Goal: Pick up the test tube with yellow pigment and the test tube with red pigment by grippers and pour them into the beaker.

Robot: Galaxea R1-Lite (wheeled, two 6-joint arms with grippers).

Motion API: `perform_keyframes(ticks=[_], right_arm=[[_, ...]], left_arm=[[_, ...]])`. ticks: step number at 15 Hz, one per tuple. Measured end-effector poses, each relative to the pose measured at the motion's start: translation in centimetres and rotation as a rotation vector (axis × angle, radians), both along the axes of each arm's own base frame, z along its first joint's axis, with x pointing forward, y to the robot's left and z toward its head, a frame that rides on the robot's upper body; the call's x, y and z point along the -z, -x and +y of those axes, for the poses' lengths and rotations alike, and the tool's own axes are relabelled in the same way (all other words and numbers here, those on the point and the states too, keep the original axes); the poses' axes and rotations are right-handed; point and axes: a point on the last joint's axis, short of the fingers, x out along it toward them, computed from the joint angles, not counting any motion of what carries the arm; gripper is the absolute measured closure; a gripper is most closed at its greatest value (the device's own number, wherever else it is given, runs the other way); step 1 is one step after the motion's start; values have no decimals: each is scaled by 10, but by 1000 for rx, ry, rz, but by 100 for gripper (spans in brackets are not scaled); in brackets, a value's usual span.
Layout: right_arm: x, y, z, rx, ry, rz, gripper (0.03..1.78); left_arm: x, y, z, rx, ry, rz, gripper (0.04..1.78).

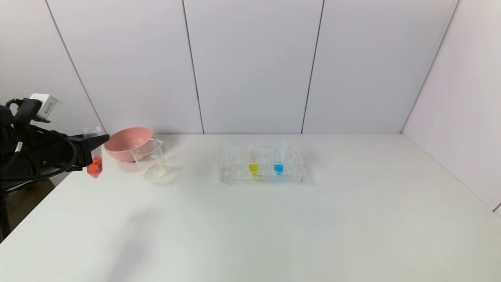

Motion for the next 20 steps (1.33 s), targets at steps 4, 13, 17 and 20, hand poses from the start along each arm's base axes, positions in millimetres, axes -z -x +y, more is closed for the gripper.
perform_keyframes(ticks=[4, 13, 17, 20], right_arm=[[0, 0, 0, 0, 0, -1, 10], [0, 0, 0, 0, 0, -1, 10], [0, 0, 0, 0, 0, -1, 10], [0, 0, 0, 0, 0, 0, 10]], left_arm=[[6, -28, 8, 24, -100, 56, 136], [-17, -61, 7, 223, -268, 274, 136], [-25, -77, 10, 265, -309, 305, 136], [-36, -87, 12, 289, -328, 339, 136]])
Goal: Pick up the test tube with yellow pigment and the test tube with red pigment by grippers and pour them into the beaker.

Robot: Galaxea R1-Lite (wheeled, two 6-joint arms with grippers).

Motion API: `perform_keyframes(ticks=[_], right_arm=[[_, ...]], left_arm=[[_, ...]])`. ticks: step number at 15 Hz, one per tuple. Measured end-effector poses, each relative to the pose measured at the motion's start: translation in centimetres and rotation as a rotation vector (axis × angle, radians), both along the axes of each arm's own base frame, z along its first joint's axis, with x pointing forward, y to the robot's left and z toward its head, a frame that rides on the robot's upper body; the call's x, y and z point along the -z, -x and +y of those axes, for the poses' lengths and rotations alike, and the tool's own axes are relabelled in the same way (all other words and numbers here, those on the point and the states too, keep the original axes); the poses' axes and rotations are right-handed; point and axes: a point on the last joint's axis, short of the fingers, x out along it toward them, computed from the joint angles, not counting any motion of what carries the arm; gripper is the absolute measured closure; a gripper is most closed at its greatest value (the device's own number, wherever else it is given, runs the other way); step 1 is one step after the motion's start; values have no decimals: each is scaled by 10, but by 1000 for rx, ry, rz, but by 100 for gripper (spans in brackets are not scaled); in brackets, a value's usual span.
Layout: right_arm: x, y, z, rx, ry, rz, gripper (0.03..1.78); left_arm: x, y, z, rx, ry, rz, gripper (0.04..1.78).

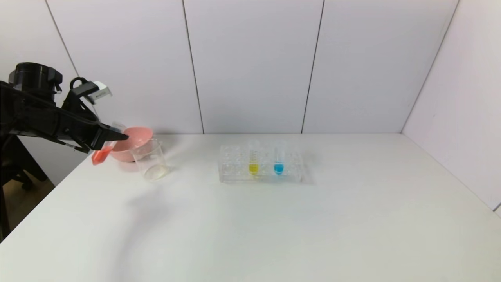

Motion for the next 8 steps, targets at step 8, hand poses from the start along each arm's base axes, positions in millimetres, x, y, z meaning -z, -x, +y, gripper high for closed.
perform_keyframes(ticks=[8], right_arm=[[0, 0, 0, 0, 0, 0, 10]], left_arm=[[-24, -13, 3, 97, -100, 116, 136]])
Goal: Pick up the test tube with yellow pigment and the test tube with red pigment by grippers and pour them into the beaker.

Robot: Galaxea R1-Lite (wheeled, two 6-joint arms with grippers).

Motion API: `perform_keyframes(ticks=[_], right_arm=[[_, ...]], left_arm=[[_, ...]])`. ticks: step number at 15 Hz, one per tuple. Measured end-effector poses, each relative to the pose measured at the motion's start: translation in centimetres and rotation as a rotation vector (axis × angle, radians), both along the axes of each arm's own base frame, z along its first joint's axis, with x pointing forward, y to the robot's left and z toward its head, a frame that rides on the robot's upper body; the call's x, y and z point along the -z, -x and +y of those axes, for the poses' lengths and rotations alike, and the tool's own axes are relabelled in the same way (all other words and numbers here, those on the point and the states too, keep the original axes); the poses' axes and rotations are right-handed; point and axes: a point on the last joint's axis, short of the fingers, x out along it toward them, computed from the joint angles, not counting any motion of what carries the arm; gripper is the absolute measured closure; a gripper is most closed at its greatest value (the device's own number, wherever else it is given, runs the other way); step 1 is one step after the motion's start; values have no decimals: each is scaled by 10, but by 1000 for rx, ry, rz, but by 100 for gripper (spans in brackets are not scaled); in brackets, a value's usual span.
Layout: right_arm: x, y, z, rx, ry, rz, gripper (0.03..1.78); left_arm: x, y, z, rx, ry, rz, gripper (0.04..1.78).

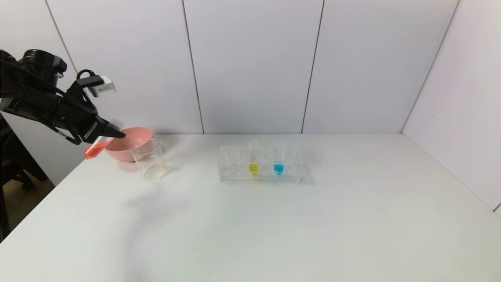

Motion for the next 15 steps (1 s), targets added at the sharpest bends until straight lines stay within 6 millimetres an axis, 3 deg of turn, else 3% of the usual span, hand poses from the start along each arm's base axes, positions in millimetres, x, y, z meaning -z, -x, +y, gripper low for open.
perform_keyframes(ticks=[9, 15], right_arm=[[0, 0, 0, 0, 0, 0, 10], [0, 0, 0, 0, 0, 0, 10]], left_arm=[[7, -11, -14, 56, -201, 58, 136], [12, -19, -41, 59, -342, 82, 136]])
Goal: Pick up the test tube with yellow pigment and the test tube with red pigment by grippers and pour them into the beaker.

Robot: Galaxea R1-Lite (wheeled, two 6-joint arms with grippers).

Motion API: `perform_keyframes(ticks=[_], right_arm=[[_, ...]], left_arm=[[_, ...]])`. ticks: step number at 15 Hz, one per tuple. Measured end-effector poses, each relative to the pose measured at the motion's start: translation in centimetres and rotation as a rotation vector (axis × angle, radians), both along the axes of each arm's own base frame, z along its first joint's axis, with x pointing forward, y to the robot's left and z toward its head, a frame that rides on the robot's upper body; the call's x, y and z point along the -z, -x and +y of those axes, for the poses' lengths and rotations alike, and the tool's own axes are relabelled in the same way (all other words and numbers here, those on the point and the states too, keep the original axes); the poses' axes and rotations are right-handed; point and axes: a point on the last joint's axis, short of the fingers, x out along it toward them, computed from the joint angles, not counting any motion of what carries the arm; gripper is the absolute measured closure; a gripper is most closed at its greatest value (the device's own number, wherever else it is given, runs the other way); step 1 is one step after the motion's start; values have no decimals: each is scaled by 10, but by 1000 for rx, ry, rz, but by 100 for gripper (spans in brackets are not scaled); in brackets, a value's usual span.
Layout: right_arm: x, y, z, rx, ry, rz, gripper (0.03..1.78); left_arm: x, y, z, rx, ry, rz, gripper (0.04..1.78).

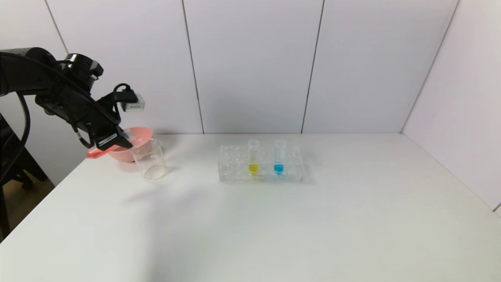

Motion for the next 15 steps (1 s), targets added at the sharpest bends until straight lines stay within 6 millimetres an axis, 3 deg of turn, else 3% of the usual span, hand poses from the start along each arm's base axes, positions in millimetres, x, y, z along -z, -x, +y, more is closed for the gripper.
perform_keyframes(ticks=[8, 15], right_arm=[[0, 0, 0, 0, 0, 0, 10], [0, 0, 0, 0, 0, 0, 10]], left_arm=[[6, -6, -20, -89, -224, 17, 136], [11, -9, -33, -77, -259, 34, 136]])
